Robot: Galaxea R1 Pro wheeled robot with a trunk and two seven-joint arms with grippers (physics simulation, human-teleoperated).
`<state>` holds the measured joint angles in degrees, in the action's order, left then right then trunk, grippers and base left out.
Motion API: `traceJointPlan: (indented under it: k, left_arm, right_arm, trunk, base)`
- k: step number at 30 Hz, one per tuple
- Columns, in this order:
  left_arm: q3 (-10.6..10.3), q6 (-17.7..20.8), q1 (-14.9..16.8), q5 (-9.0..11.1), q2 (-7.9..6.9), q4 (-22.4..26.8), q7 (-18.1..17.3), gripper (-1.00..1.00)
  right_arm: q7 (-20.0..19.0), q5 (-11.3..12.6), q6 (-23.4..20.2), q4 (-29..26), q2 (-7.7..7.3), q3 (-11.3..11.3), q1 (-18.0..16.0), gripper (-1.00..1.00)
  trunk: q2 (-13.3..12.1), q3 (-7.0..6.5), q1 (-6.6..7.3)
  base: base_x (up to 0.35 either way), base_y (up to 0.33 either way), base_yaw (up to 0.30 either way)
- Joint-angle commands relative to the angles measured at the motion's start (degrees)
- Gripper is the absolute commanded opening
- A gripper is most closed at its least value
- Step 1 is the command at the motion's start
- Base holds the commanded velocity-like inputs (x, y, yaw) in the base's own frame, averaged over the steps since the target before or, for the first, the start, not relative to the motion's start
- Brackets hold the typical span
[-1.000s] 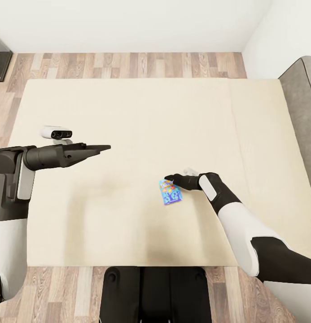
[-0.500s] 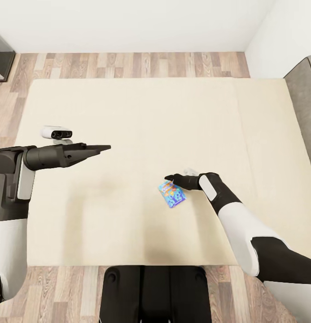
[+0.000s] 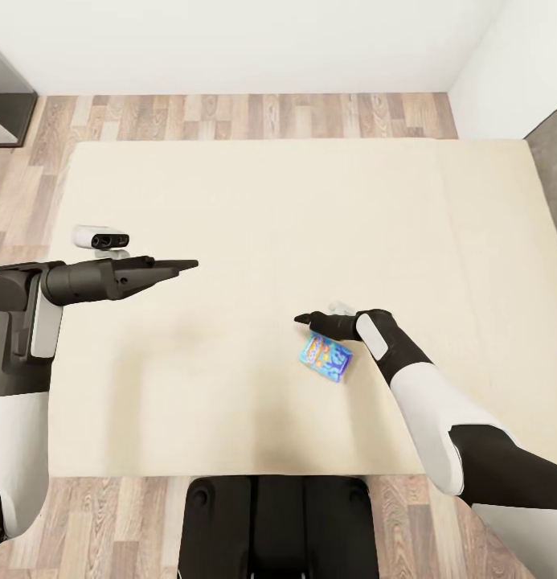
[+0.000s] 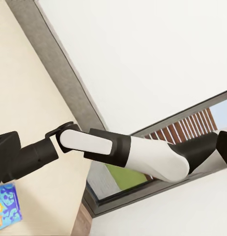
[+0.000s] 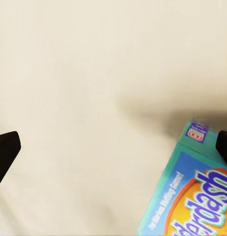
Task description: Put all the toys in the child's room - the three board games (two on the bed and one on the table), the two jigsaw puzzles on the table, and the tennis ball on the table - inside the toy box on the table in the child's room.
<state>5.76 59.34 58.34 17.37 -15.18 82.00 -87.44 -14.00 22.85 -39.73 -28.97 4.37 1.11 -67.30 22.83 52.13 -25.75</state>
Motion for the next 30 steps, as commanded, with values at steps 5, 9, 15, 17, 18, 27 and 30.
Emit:
traceJointPlan:
  k: [5,9,15,17,18,27,30]
  left_arm:
    - [0.0,0.6,0.0,0.0,-0.03,0.0,-0.2,1.0]
    - [0.0,0.6,0.0,0.0,-0.03,0.0,-0.2,1.0]
    - [0.0,0.6,0.0,0.0,-0.05,0.0,-0.2,1.0]
    - [0.0,0.6,0.0,0.0,-0.06,0.0,-0.2,1.0]
    - [0.0,0.6,0.0,0.0,-0.07,0.0,-0.2,1.0]
    - [0.0,0.6,0.0,0.0,-0.09,0.0,-0.2,1.0]
    - [0.0,0.6,0.0,0.0,-0.11,0.0,-0.2,1.0]
  right_arm:
    - [-0.1,-0.1,-0.3,0.0,0.03,0.1,0.0,1.0]
    - [-0.1,-0.1,-0.3,0.0,-0.03,0.1,0.0,1.0]
    - [-0.1,-0.1,-0.3,-0.1,-0.06,0.1,0.0,1.0]
    - [-0.1,-0.1,-0.3,-0.1,-0.06,0.1,0.0,1.0]
    - [-0.1,-0.1,-0.3,-0.1,-0.06,0.1,0.0,1.0]
    - [-0.2,-0.1,-0.3,-0.2,-0.08,0.1,0.0,1.0]
    - [-0.2,-0.1,-0.3,-0.2,-0.08,0.1,0.0,1.0]
  trunk:
    - [0.1,0.06,-0.03]
    - [0.1,0.06,-0.03]
    - [0.1,0.06,-0.03]
    - [0.1,0.06,-0.03]
    - [0.1,0.06,-0.03]
    - [0.1,0.06,-0.03]
    - [0.1,0.06,-0.03]
  base:
    - [0.0,0.056,0.0]
    - [0.0,0.012,0.0]
    - [0.0,0.003,0.0]
    - [0.0,0.0,0.0]
    - [0.0,0.0,0.0]
    - [0.0,0.041,0.0]
    - [0.0,0.082,0.0]
